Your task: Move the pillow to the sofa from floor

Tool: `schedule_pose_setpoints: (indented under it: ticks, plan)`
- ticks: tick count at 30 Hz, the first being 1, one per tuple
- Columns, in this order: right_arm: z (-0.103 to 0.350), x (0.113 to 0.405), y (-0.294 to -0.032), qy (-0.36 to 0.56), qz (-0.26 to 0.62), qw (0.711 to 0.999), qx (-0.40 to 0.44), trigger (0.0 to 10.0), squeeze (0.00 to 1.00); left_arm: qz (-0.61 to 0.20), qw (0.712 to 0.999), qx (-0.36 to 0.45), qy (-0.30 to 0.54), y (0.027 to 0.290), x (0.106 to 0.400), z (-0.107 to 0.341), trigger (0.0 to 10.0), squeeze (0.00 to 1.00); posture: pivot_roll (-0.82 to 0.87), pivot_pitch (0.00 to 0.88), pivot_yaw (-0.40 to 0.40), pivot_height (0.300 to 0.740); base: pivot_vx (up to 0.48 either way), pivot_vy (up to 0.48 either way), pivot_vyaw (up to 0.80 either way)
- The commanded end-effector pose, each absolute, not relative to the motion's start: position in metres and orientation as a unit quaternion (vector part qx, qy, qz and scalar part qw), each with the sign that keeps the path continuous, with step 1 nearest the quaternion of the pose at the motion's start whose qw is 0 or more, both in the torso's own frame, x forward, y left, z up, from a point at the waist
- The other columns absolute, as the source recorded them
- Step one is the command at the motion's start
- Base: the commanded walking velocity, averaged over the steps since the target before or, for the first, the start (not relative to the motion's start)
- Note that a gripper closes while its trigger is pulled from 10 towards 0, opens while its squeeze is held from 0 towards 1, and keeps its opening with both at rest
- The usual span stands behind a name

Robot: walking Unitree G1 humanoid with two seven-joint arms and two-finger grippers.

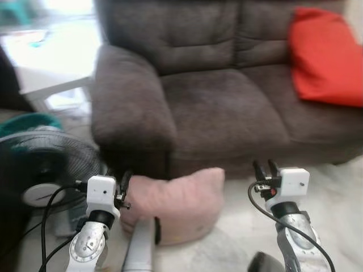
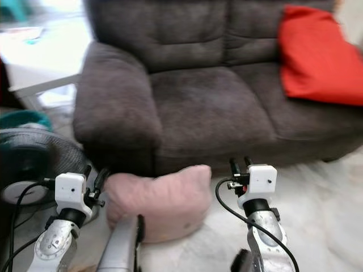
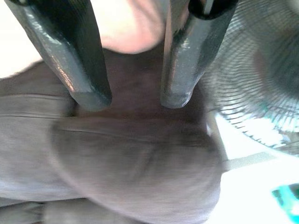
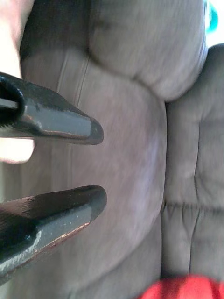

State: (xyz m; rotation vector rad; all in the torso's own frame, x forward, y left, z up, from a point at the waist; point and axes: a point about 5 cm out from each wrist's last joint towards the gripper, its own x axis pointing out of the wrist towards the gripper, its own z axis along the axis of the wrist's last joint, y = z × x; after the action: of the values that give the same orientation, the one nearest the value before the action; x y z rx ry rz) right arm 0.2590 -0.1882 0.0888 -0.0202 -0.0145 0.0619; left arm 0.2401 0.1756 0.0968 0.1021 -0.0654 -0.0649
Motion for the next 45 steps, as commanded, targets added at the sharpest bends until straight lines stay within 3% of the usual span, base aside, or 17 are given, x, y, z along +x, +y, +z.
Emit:
schedule_pose_setpoints:
  ticks: [1, 45]
  plan:
    - [0.091, 0.258, -0.191, -0.012, 0.03, 0.999, -0.015, 10.0, 0.0, -0.033, 0.998, 0.056, -0.023, 0.175, 0.24, 0.093, 10.0, 0.0, 0.17, 0.047, -0.076, 0.5, 0.0, 0.0, 0.8]
    - [0.085, 0.259, -0.191, 0.004, 0.038, 0.999, -0.026, 10.0, 0.0, -0.028, 0.998, 0.058, 0.027, 0.186, 0.242, 0.068, 10.0, 0.0, 0.17, 0.044, -0.081, 0.5, 0.028, 0.0, 0.02]
